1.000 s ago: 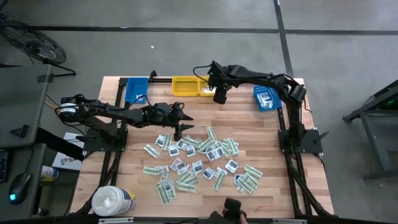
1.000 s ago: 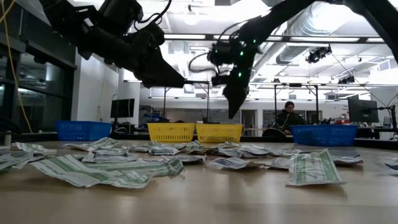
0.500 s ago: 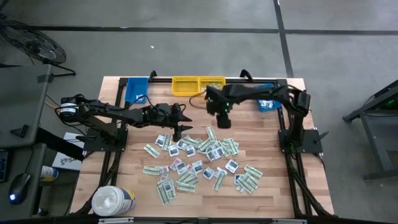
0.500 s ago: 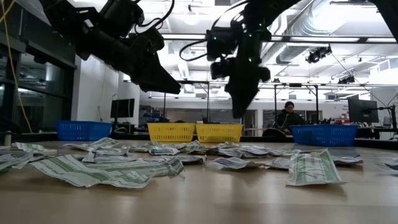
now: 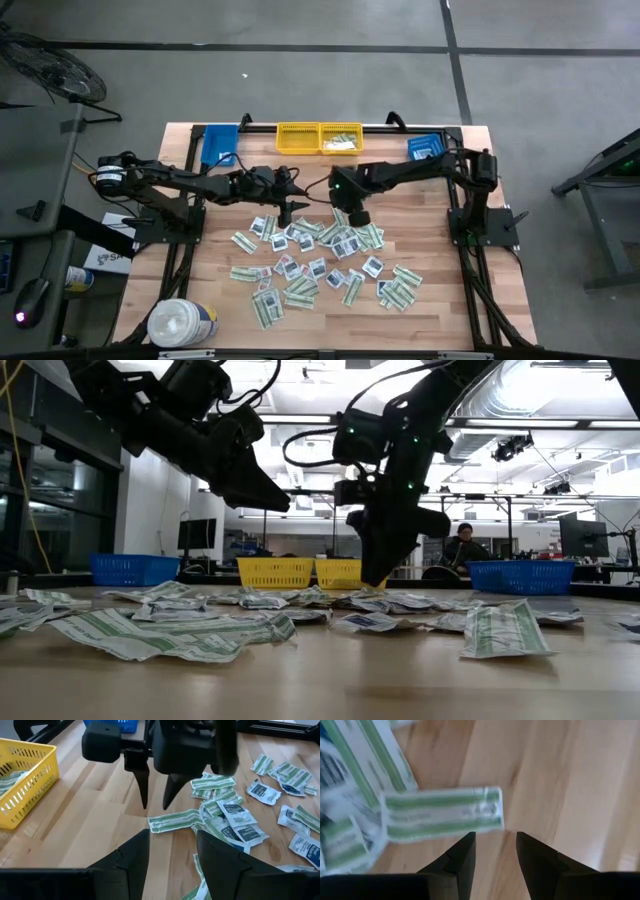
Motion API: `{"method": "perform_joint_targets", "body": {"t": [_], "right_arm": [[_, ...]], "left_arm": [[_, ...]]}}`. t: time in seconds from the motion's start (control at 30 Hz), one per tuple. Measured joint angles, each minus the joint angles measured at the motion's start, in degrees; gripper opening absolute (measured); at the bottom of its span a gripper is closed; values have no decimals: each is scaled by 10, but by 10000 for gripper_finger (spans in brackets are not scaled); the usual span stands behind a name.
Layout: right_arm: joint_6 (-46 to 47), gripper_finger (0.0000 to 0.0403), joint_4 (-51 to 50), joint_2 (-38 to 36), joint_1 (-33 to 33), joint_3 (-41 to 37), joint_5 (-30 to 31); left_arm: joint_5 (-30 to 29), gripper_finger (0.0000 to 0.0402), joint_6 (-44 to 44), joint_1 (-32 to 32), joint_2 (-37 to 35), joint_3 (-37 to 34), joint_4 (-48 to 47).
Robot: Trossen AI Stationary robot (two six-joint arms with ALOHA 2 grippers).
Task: Pick & Place First Aid Supplies
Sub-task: Put the green bandage pack into the right yellow bin
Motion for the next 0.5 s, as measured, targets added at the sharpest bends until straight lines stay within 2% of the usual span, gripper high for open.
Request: {"method": "perform_joint_targets", "body": {"t": [0.2,0.5], "right_arm": [[8,135,24,2,-2,1,-51],[4,135,50,34,-2,1,-59]], "left_arm": [[0,162,0,0,0,0,0],[0,162,0,0,0,0,0]]}}
